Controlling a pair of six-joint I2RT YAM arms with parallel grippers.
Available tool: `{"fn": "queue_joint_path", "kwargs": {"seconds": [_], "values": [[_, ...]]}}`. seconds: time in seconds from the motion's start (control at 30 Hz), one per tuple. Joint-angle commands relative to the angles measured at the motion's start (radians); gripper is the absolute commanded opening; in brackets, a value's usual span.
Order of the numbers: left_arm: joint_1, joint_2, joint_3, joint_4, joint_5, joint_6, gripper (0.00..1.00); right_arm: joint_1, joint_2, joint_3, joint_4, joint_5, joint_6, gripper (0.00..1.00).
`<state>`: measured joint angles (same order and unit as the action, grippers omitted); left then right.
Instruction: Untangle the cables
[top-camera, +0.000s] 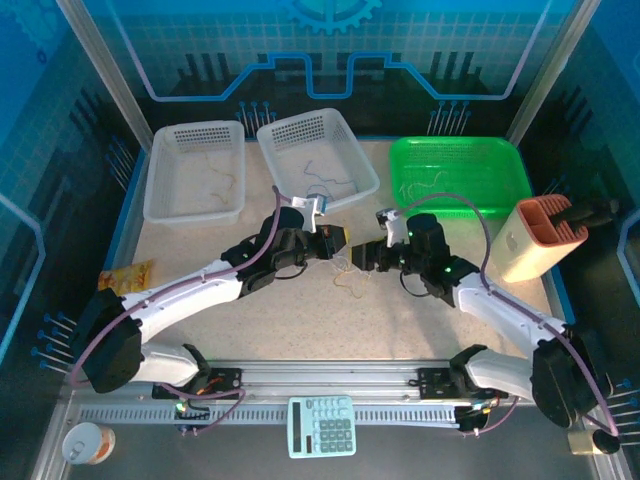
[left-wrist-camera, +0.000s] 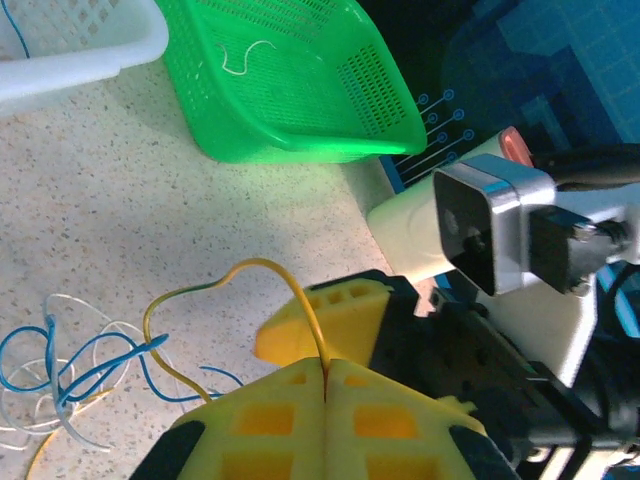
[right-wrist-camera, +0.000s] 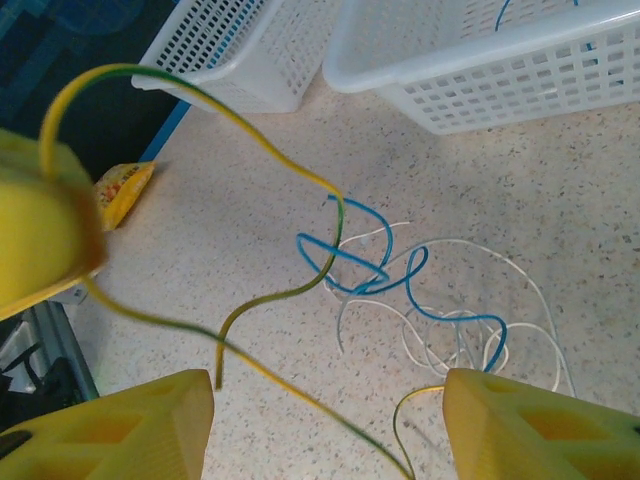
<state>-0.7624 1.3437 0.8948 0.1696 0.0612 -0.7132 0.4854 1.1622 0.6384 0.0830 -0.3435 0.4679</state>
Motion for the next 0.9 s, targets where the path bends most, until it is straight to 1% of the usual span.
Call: {"fn": "queue_joint_path", "kwargs": {"seconds": [0.0, 0.07, 0.13, 0.2, 0.3, 0.53, 0.6, 0.8, 0.87], "values": [[-0.005, 0.0, 0.033, 0.015, 0.02, -0.045, 0.0, 0.018, 0.047, 0.027, 0.053, -0.018, -0.03, 0.61], [-0.005, -0.006, 0.038, 0.014, 0.019, -0.061, 0.0, 0.023, 0.075, 0.02, 0.066, -0.018, -0.033, 0.53], [-0.004, -0.017, 0.044, 0.014, 0.019, -0.078, 0.0, 0.024, 0.099, 0.001, 0.085, -0.014, -0.033, 0.38], [-0.004, -0.031, 0.055, 0.013, 0.021, -0.088, 0.0, 0.024, 0.118, -0.02, 0.103, -0.004, -0.034, 0.27], [-0.004, -0.059, 0.079, 0.007, 0.025, -0.102, 0.0, 0.023, 0.148, -0.049, 0.125, 0.018, -0.031, 0.16], [-0.004, -0.143, 0.138, -0.018, 0.02, -0.095, 0.0, 0.024, 0.229, -0.101, 0.182, 0.035, -0.005, 0.1], [-0.004, -0.166, 0.156, -0.025, 0.019, -0.089, 0.0, 0.024, 0.252, -0.111, 0.221, 0.034, 0.006, 0.08], [-0.003, -0.216, 0.189, -0.03, 0.015, -0.075, 0.0, 0.029, 0.3, -0.128, 0.253, 0.038, 0.024, 0.05], [-0.004, -0.228, 0.197, -0.029, 0.013, -0.067, 0.0, 0.032, 0.311, -0.131, 0.255, 0.041, 0.026, 0.06]]}}
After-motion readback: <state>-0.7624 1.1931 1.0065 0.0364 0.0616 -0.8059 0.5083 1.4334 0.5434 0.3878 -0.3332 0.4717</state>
